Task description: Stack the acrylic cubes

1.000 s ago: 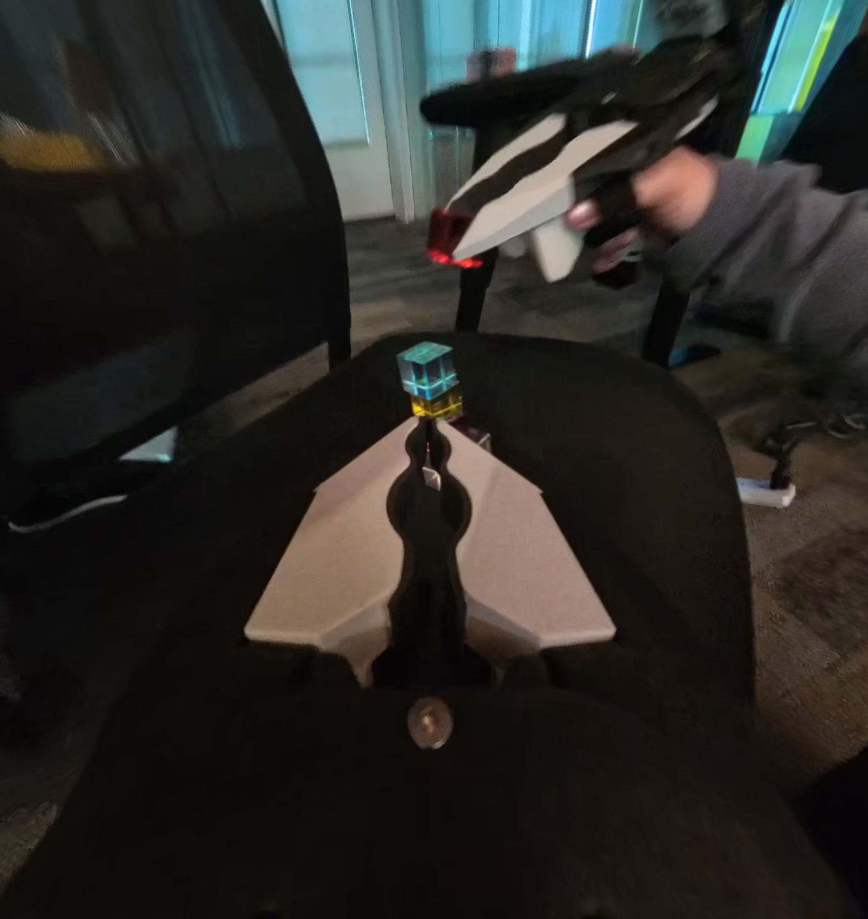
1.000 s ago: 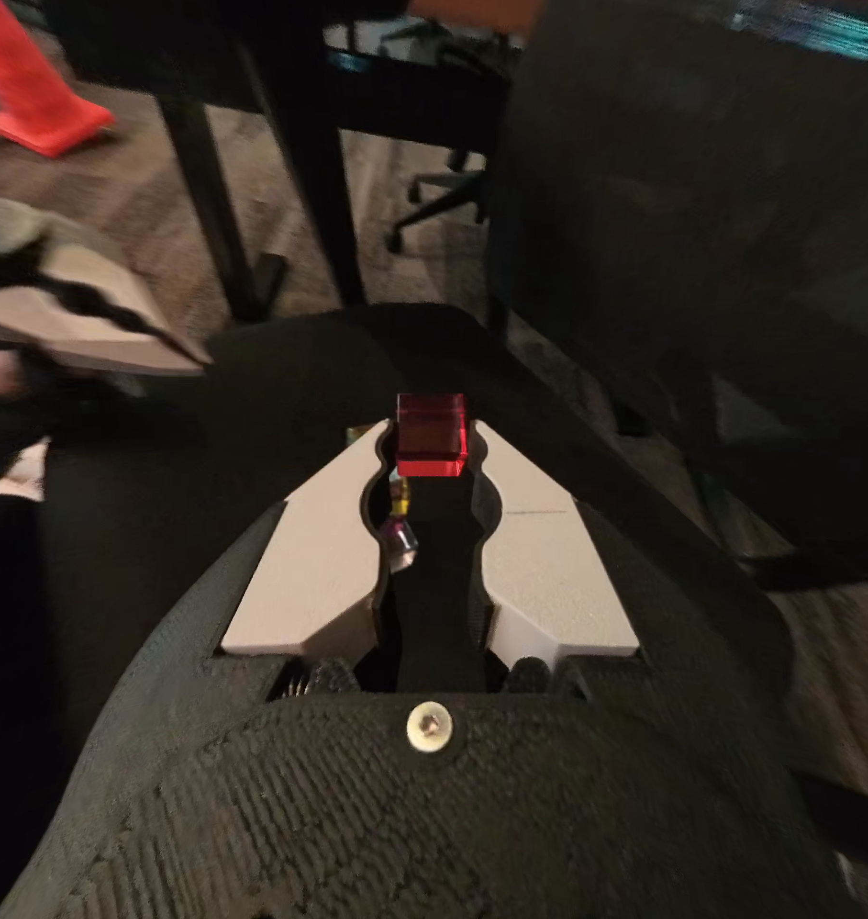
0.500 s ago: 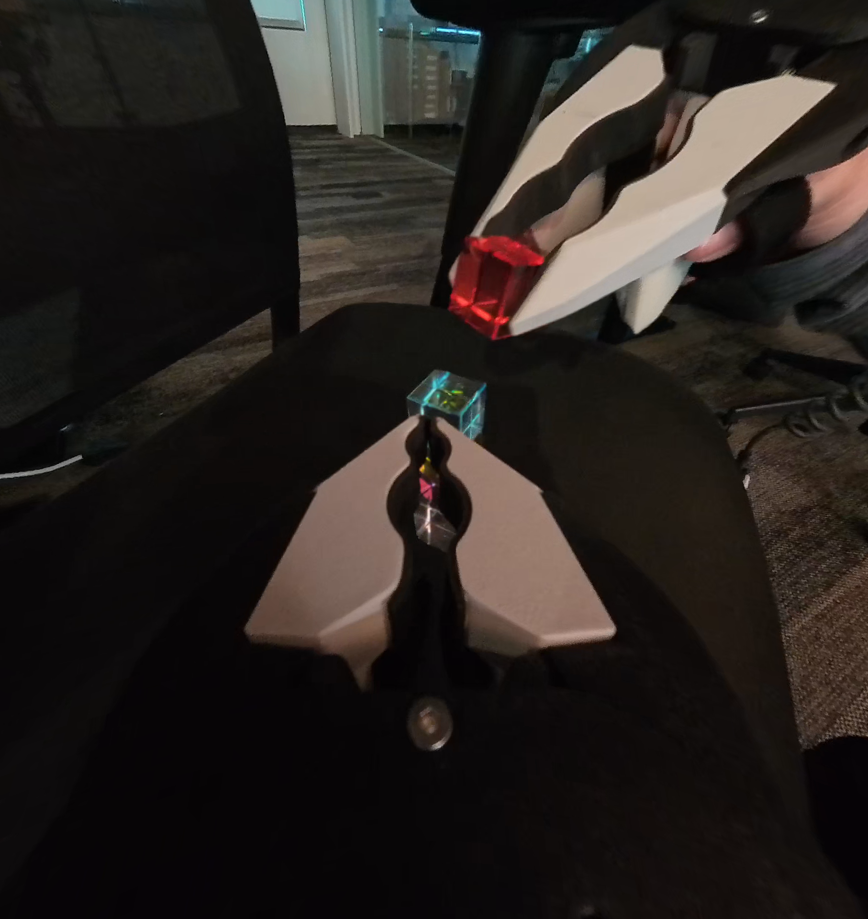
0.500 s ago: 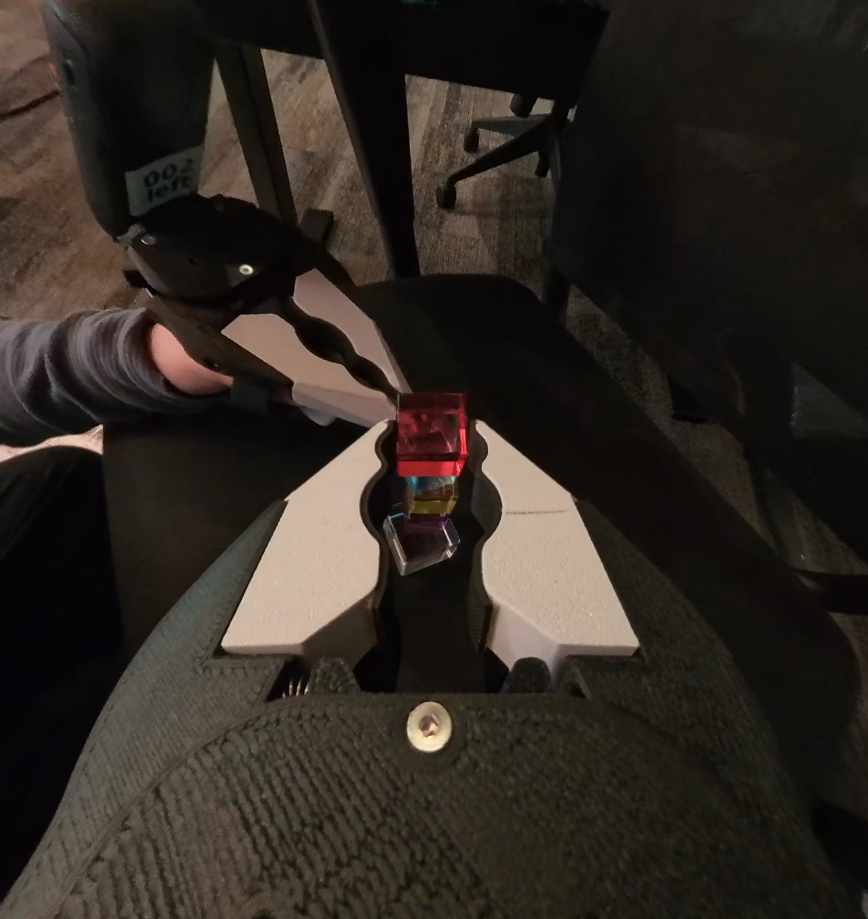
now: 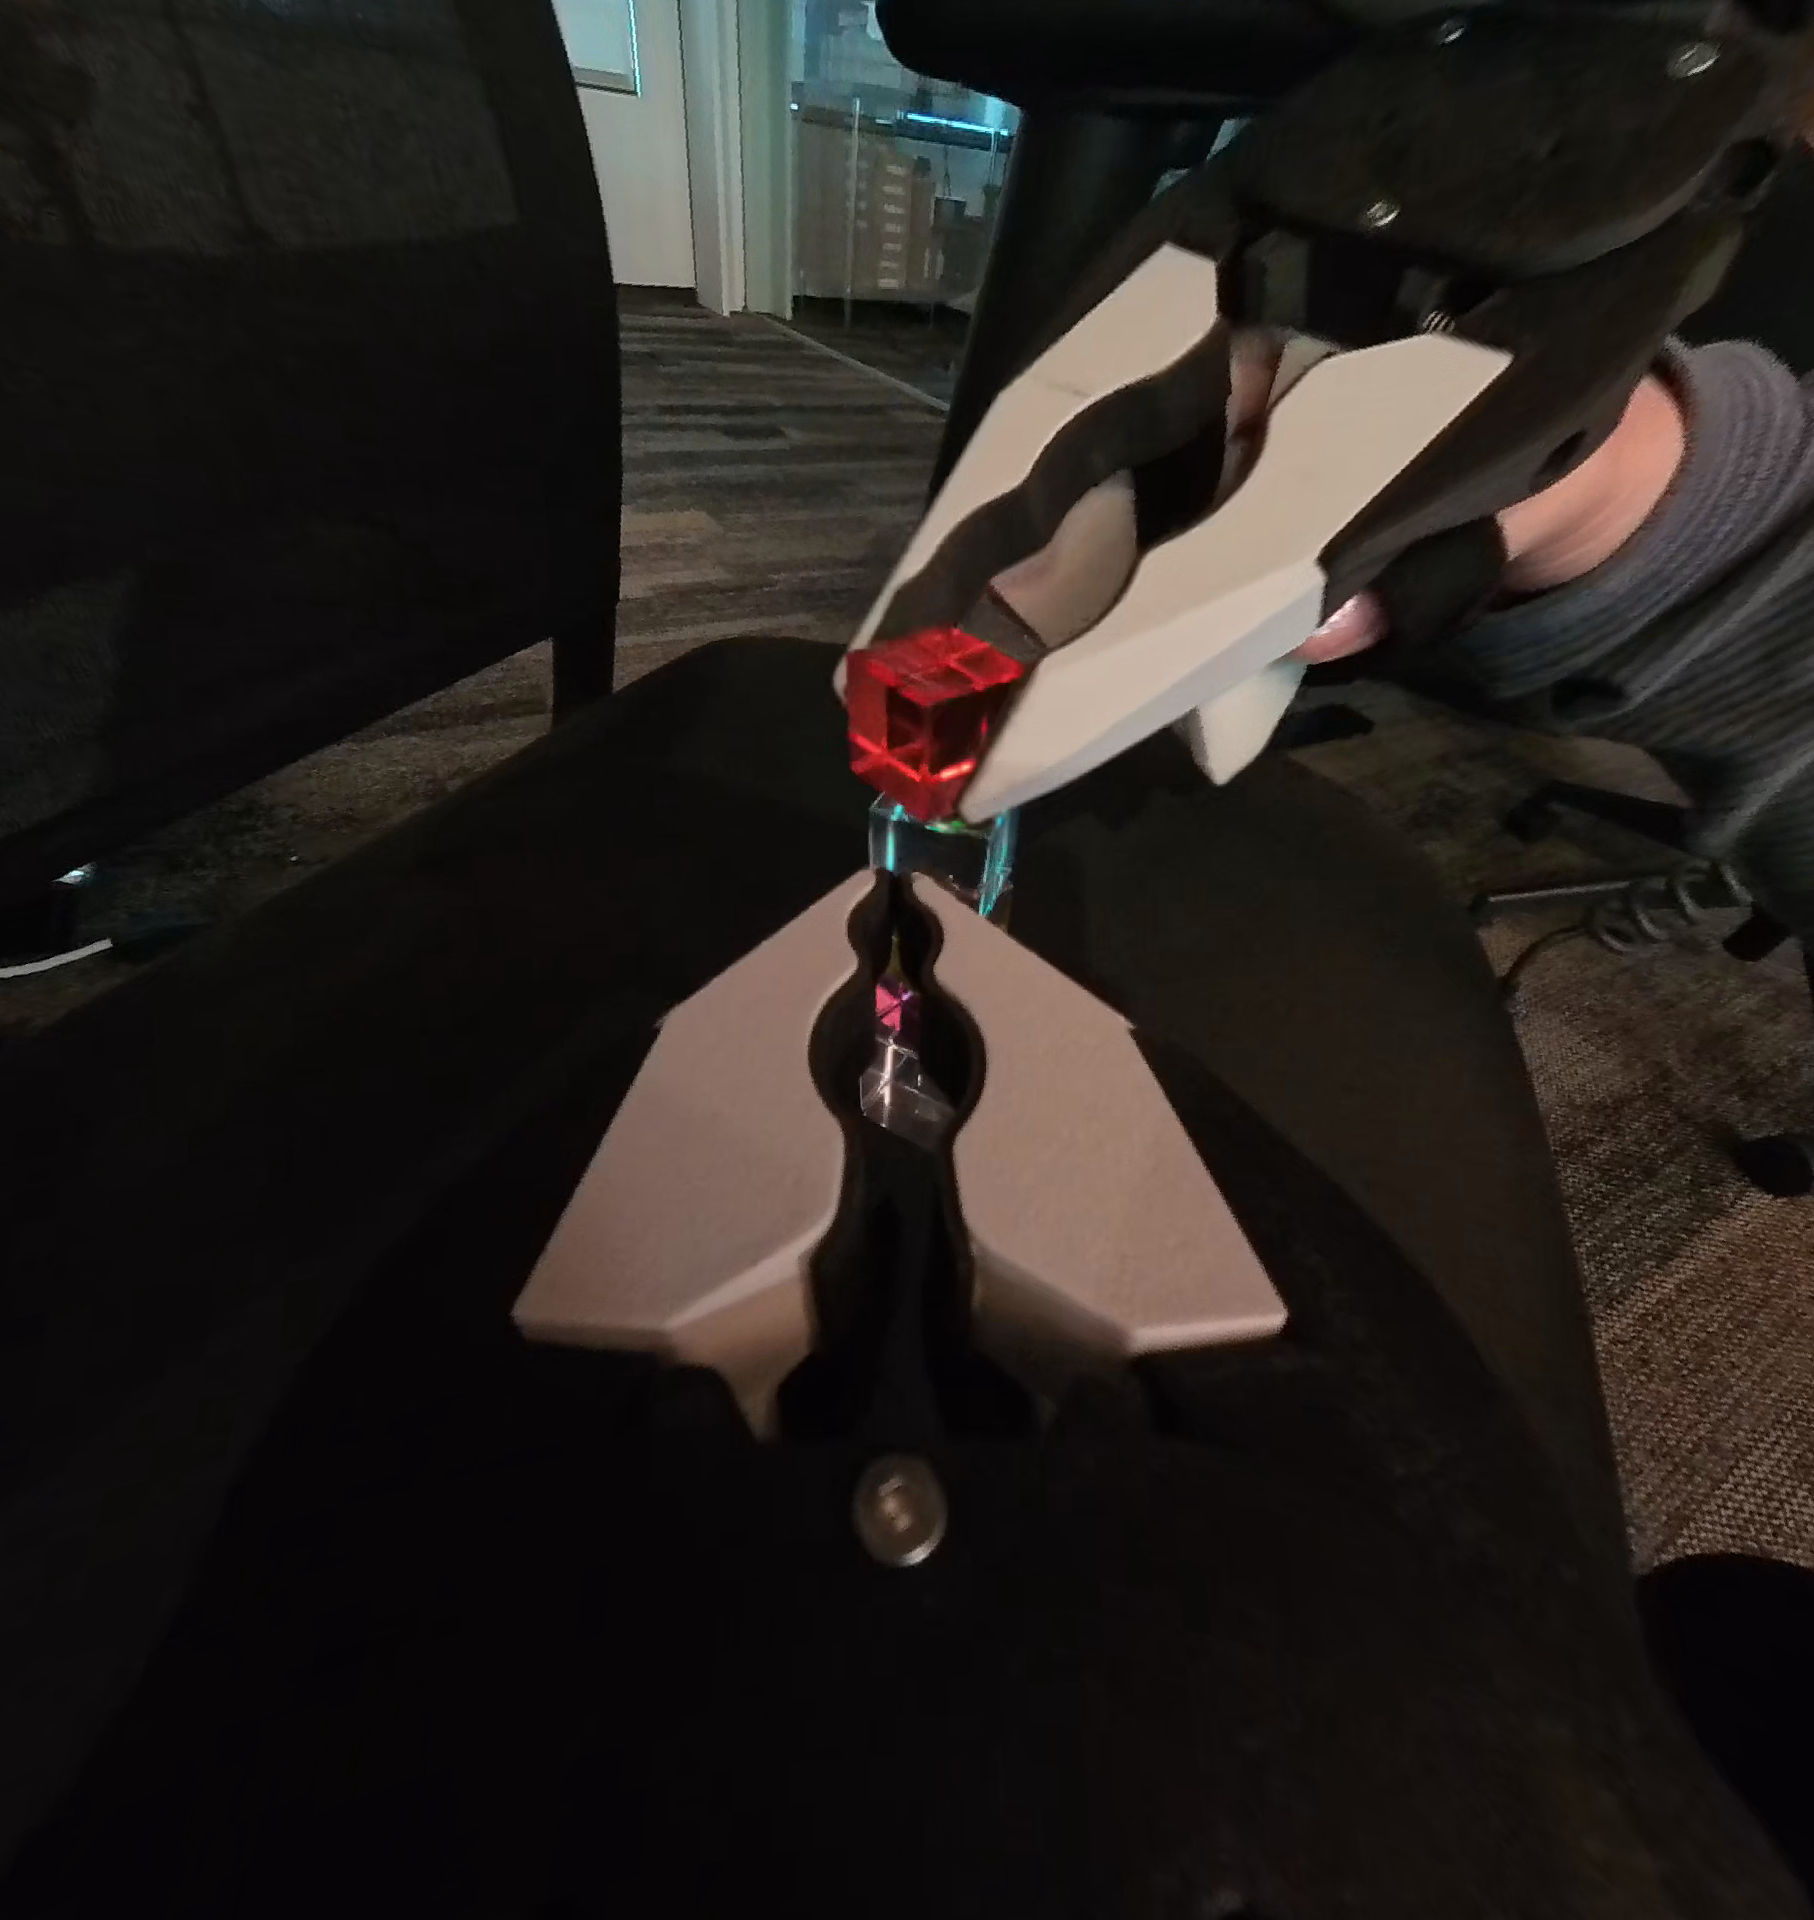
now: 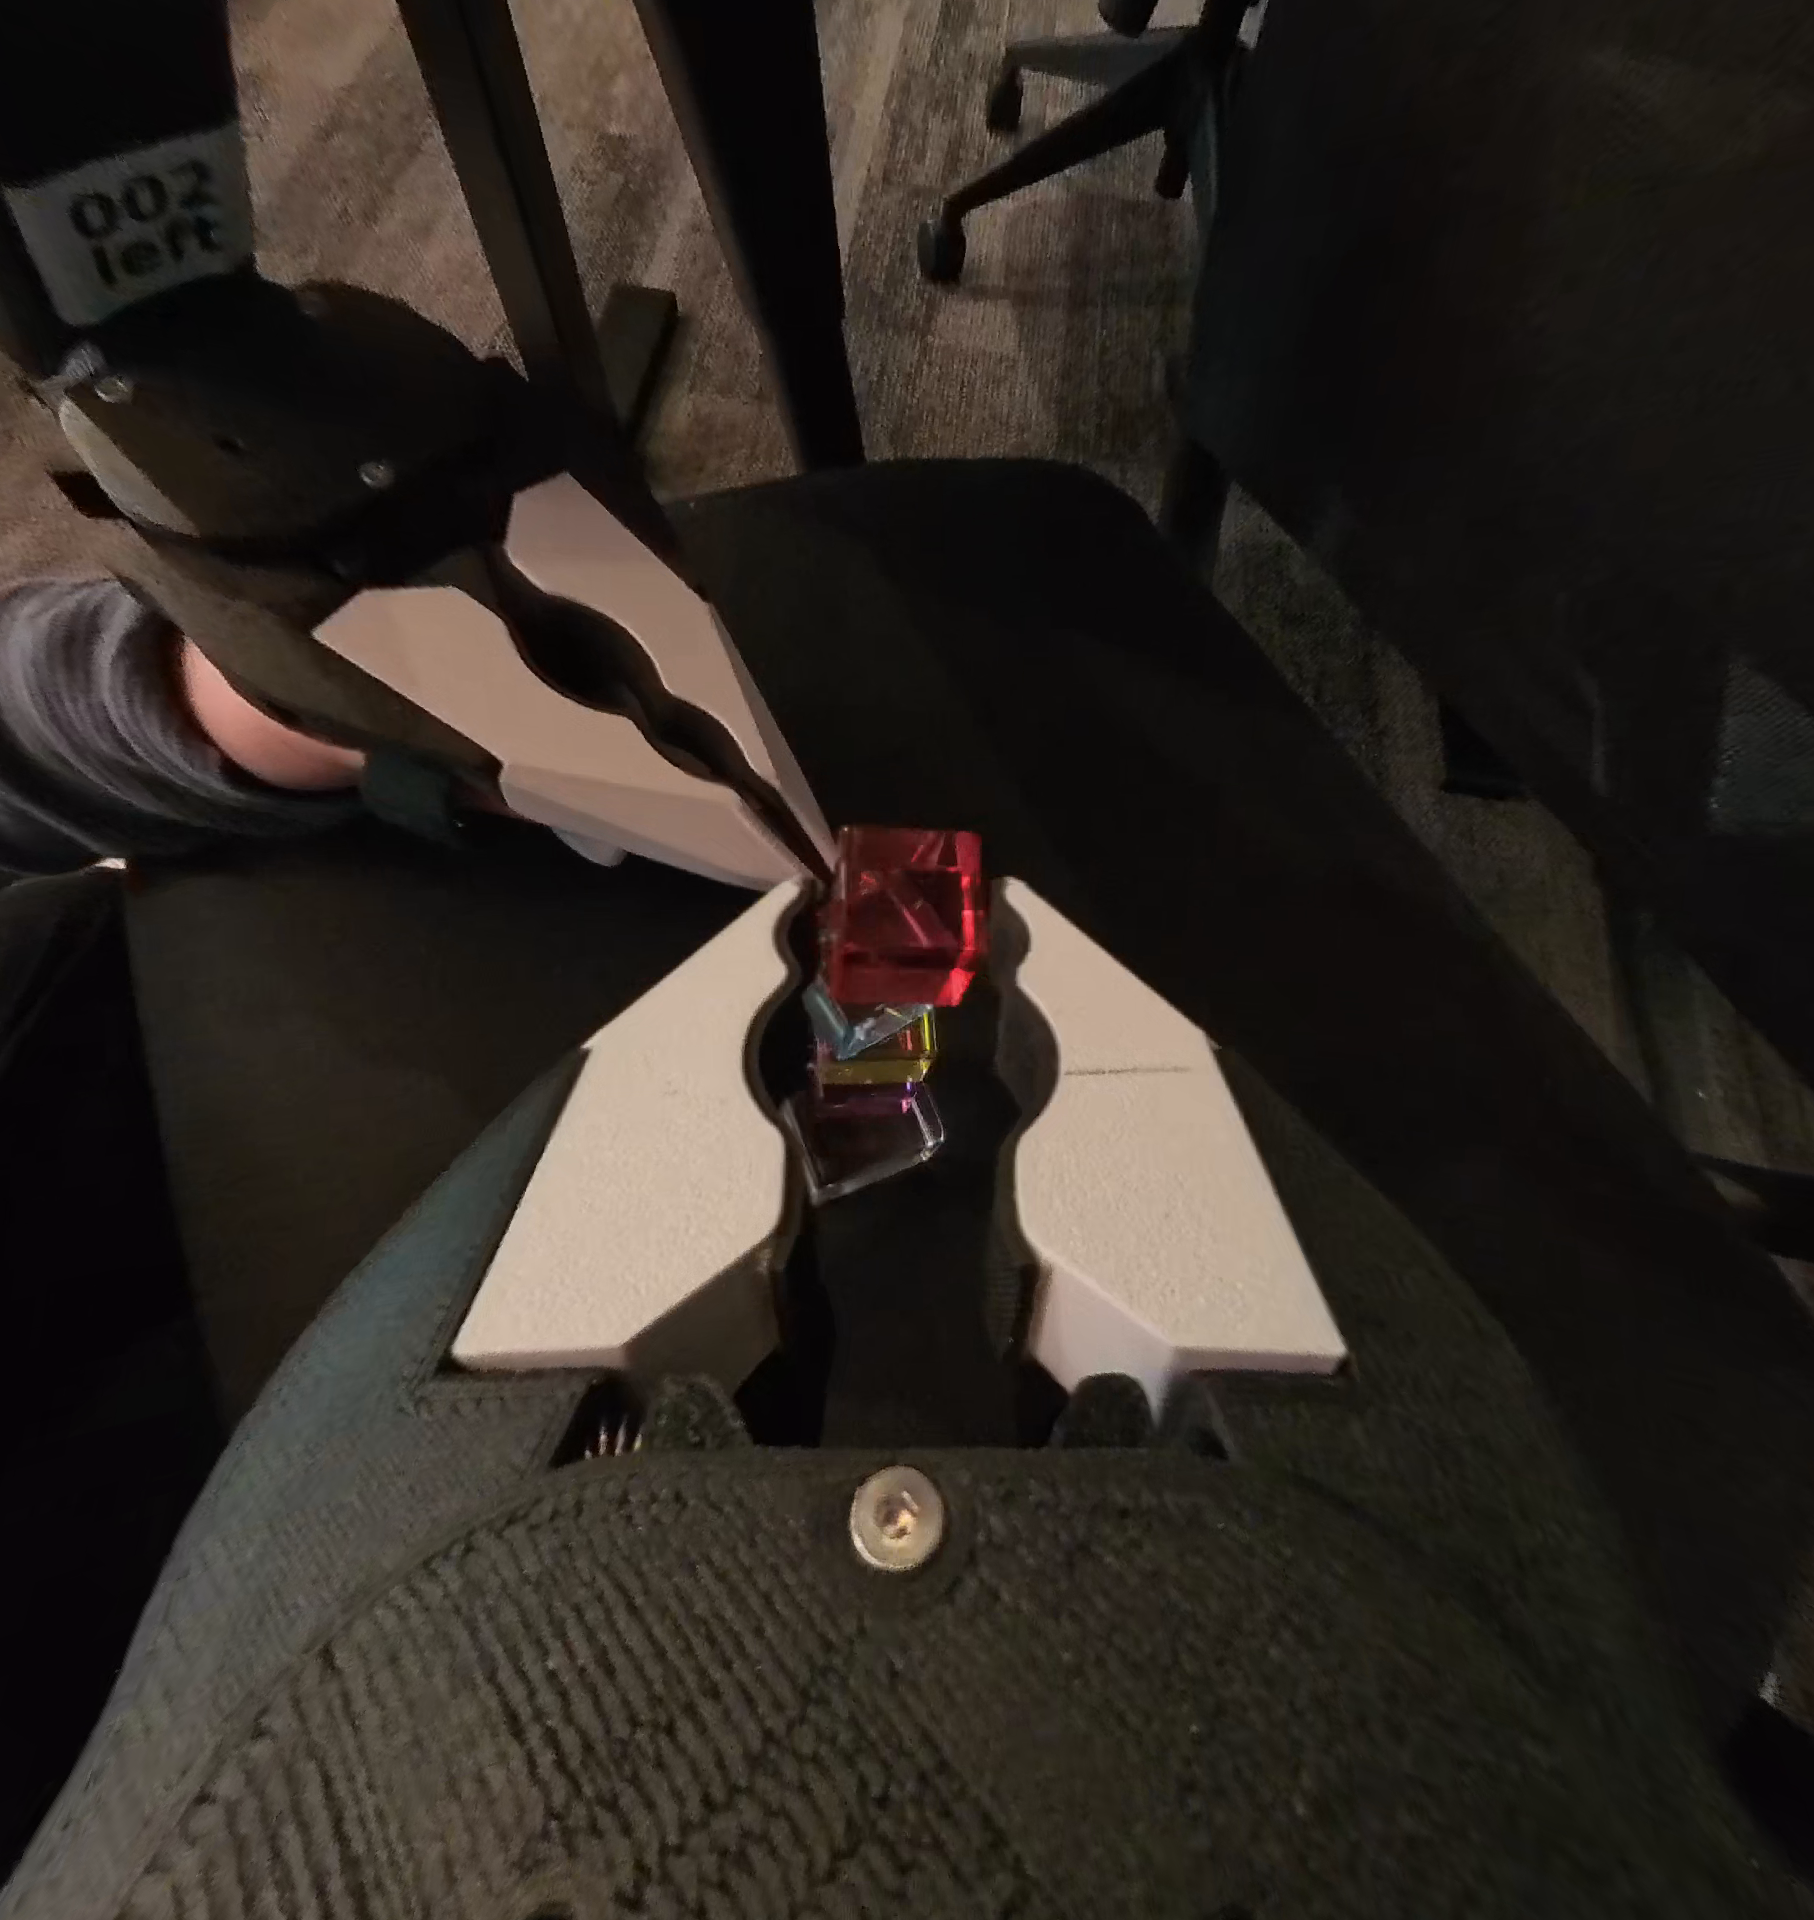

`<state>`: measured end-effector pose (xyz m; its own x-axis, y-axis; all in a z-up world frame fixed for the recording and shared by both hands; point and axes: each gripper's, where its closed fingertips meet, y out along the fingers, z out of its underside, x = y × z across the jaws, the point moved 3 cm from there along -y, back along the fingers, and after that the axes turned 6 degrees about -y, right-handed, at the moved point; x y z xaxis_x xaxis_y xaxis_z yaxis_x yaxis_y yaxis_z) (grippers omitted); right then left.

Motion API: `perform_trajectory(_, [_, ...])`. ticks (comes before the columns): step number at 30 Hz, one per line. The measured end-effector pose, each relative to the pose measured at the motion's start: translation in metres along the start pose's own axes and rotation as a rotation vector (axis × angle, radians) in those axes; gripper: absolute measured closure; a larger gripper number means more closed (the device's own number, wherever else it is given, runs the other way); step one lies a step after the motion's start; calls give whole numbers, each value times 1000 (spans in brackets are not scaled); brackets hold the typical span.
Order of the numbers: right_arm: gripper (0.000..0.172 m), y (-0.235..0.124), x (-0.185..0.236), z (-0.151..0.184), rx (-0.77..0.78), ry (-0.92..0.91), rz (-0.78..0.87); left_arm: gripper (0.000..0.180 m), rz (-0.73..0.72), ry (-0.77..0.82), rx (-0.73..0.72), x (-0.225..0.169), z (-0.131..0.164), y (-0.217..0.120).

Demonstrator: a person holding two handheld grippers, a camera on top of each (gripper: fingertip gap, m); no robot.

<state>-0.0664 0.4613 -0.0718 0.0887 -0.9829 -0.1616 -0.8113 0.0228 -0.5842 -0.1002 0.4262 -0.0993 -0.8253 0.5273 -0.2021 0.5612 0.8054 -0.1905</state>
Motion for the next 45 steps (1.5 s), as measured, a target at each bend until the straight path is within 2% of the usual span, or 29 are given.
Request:
perform_trajectory(4, [110, -15, 5, -6, -81, 21, 34, 180, -19, 24, -13, 0, 1, -8])
perform_trajectory(6, [106, -36, 17, -12, -206, 25, 89, 180, -22, 44, -102, -6, -6, -31])
perform_trajectory(9, [107, -70, 56, -3, -429, -19, 275, 180, 26, 69, -360, -32, -10, -105])
perform_trajectory(11, [113, -82, 97, 19, -568, -34, 378, 180, 1, 73, -521, -38, 9, -168])
perform_trajectory(13, [118, -81, 139, 53, -620, -52, 477, 172, -101, 62, -592, -26, 48, -229])
perform_trajectory(15, [120, -74, 179, 91, -649, -50, 575, 161, -327, 55, -584, 11, 102, -285])
perform_trajectory(18, [126, -58, 228, 143, -691, -30, 709, 152, -708, -9, -486, 85, 202, -363])
perform_trajectory(21, [134, -43, 255, 190, -697, -49, 915, 140, -897, -138, -338, 155, 305, -404])
perform_trajectory(24, [144, -31, 263, 219, -601, -135, 1088, 118, -980, -291, -171, 229, 391, -409])
perform_trajectory(28, [144, -18, 250, 230, -443, -230, 1161, 104, -1082, -434, -42, 333, 455, -403])
perform_trajectory(31, [145, -15, 237, 246, -366, -190, 1227, 107, -1135, -504, -24, 399, 474, -399])
perform_trajectory(35, [146, -21, 224, 251, -346, -146, 1279, 111, -1229, -554, 36, 464, 492, -402])
perform_trajectory(40, [146, -10, 208, 263, -297, -74, 1265, 121, -1175, -527, 116, 502, 500, -386])
perform_trajectory(42, [146, -7, 206, 262, -310, -58, 1249, 132, -1125, -533, 195, 508, 510, -374])
perform_trajectory(45, [145, -4, 208, 260, -326, -56, 1222, 143, -1149, -555, 293, 511, 526, -368])
